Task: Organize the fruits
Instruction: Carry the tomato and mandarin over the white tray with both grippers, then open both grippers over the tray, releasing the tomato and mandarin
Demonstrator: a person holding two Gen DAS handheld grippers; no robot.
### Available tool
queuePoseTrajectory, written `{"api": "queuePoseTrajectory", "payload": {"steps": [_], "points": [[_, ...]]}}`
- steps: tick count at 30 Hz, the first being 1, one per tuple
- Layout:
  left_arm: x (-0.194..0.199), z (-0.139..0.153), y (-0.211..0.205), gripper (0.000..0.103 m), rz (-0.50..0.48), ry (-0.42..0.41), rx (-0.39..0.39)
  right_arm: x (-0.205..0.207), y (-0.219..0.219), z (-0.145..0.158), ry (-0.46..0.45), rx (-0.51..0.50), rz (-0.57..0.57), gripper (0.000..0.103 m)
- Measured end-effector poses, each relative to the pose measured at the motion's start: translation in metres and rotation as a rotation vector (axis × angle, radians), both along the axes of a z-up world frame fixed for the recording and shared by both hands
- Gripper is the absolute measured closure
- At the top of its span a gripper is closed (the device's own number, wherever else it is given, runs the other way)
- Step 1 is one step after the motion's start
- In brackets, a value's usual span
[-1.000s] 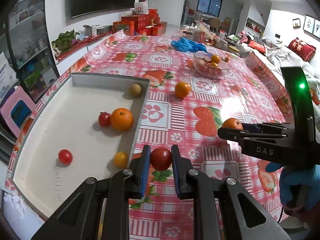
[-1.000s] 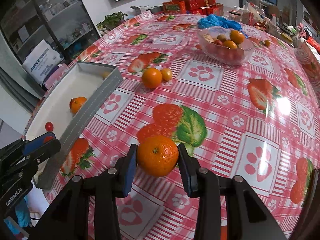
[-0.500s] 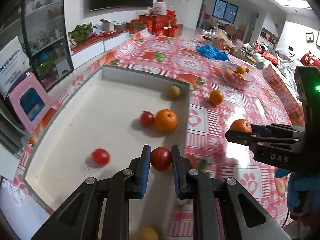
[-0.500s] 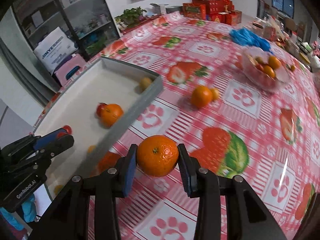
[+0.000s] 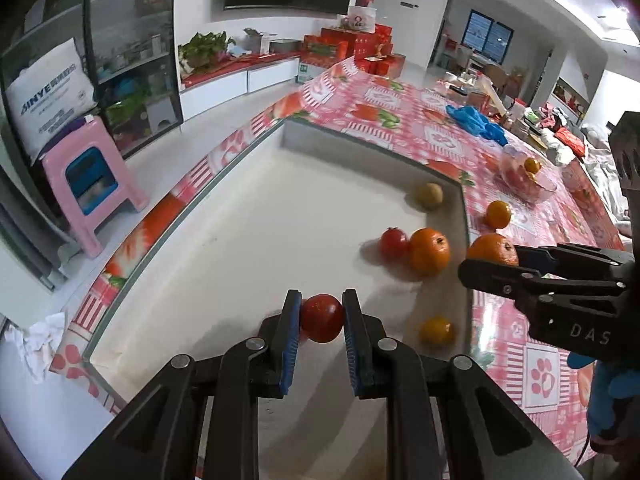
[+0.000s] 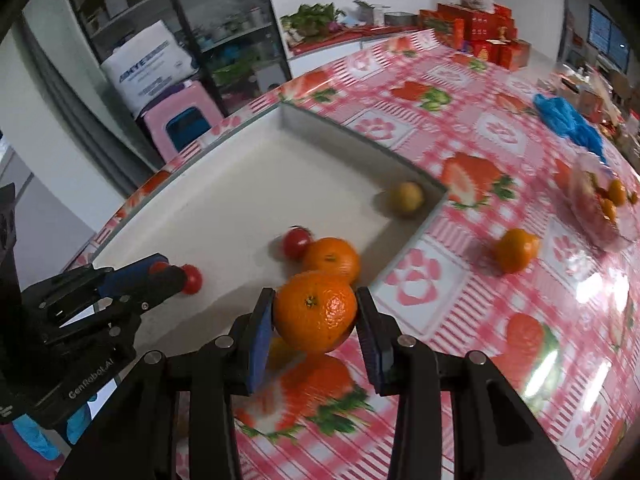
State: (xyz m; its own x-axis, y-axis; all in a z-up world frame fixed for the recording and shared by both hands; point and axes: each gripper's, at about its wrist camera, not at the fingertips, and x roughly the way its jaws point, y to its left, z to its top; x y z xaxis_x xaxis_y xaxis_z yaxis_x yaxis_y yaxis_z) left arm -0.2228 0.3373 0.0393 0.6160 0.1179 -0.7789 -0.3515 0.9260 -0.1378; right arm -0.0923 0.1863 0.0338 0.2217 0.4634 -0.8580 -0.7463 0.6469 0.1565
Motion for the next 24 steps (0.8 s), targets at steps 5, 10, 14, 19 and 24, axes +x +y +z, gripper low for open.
{"api": "queuePoseTrajectory", "payload": {"steps": [5, 10, 14, 19, 24], "points": [[-0.004, -0.007, 0.01, 0.081, 0.014, 0.01, -0.013, -0.01, 0.015, -0.001, -0.009, -0.009, 0.041, 0.06], [-0.008, -0.01, 0.012, 0.081, 0.018, 0.009, -0.02, -0.015, 0.024, -0.008, 0.001, -0.026, 0.064, 0.06], [-0.007, -0.011, 0.011, 0.081, 0.013, 0.009, -0.011, -0.018, 0.028, -0.013, 0.014, -0.036, 0.074, 0.06], [-0.008, -0.012, 0.009, 0.081, 0.003, 0.01, -0.007, -0.017, 0.027, -0.011, 0.017, -0.024, 0.071, 0.05], [-0.011, -0.012, 0.013, 0.038, 0.057, 0.025, 0.009, -0.015, 0.02, -0.001, -0.002, -0.004, 0.054, 0.038]]}}
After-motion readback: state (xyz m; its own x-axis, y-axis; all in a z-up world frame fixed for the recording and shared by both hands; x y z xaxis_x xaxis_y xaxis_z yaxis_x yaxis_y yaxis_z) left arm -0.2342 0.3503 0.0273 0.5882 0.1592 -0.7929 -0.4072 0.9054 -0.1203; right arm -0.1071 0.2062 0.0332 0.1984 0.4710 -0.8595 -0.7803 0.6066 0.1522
